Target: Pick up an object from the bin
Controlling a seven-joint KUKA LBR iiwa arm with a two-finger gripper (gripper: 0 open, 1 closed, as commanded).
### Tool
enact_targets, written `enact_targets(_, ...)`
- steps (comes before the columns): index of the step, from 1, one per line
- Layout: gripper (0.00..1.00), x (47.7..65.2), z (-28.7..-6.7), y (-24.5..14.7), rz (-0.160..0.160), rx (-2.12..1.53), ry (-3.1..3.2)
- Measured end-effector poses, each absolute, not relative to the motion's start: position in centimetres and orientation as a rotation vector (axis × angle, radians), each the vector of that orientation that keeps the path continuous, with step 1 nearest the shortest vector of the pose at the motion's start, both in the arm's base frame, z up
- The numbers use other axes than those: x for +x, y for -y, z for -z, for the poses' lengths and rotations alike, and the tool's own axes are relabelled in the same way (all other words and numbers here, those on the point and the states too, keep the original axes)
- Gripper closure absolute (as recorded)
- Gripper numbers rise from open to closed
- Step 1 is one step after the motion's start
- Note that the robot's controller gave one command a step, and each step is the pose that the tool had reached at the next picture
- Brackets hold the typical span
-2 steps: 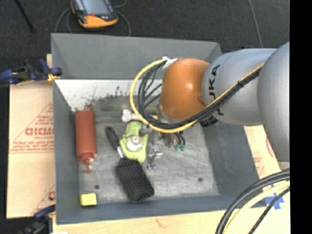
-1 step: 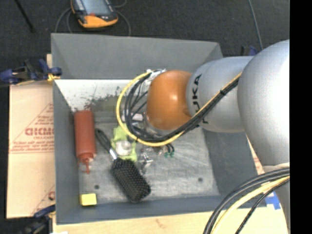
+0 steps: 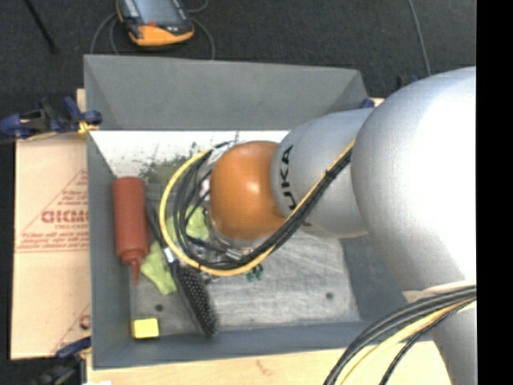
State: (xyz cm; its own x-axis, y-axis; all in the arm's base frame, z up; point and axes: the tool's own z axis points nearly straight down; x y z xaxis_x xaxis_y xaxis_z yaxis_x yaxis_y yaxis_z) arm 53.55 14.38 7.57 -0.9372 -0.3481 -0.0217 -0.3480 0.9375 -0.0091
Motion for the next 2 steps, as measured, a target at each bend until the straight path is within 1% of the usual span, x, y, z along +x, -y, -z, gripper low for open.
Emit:
enact_targets(1,1.00,53.5,-7.6,-14.4,0.007,-0.551,-3.070)
enact_targets(2,1.00,52.6,-11.4,-13.9,0.006,-0.536,-3.094)
